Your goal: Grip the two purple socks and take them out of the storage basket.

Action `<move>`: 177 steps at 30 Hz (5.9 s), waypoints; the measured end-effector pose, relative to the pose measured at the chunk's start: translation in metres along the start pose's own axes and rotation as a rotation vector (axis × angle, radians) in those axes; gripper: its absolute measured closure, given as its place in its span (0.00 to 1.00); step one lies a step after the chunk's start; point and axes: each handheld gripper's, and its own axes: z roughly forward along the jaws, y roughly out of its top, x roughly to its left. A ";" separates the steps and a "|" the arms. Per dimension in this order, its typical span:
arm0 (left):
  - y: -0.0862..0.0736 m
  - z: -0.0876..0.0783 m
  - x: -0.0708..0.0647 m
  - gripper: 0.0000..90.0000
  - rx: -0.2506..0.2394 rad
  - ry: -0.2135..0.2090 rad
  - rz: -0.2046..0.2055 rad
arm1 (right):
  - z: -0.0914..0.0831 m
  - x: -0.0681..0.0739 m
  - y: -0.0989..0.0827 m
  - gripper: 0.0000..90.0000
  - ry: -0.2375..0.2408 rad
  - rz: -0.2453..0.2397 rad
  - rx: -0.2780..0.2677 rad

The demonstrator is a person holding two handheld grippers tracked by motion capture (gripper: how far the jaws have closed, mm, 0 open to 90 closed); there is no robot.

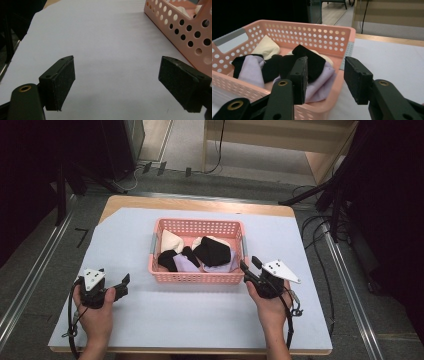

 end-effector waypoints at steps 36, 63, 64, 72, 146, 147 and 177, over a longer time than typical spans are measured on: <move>0.000 0.000 0.001 0.17 0.009 -0.006 -0.003 | 0.099 0.038 0.032 0.70 -0.099 -0.067 0.477; 0.001 0.002 0.001 0.17 0.018 -0.010 -0.002 | 0.127 0.055 0.043 0.98 0.006 -0.032 0.511; 0.001 0.002 0.001 0.17 0.017 -0.009 0.000 | 0.124 0.055 0.048 0.98 0.014 -0.011 0.448; 0.001 0.002 0.000 0.17 0.017 -0.009 0.000 | 0.129 0.062 0.065 0.87 0.248 0.018 0.237; 0.000 0.001 0.000 0.17 0.004 -0.009 0.007 | 0.026 -0.053 0.043 0.96 -0.277 0.118 -0.054; 0.000 0.001 0.000 0.17 0.004 -0.009 0.007 | 0.025 -0.057 0.037 0.96 -0.297 0.135 -0.032; 0.000 0.001 0.000 0.17 0.006 -0.010 0.000 | 0.107 0.087 0.030 0.70 0.094 0.028 0.292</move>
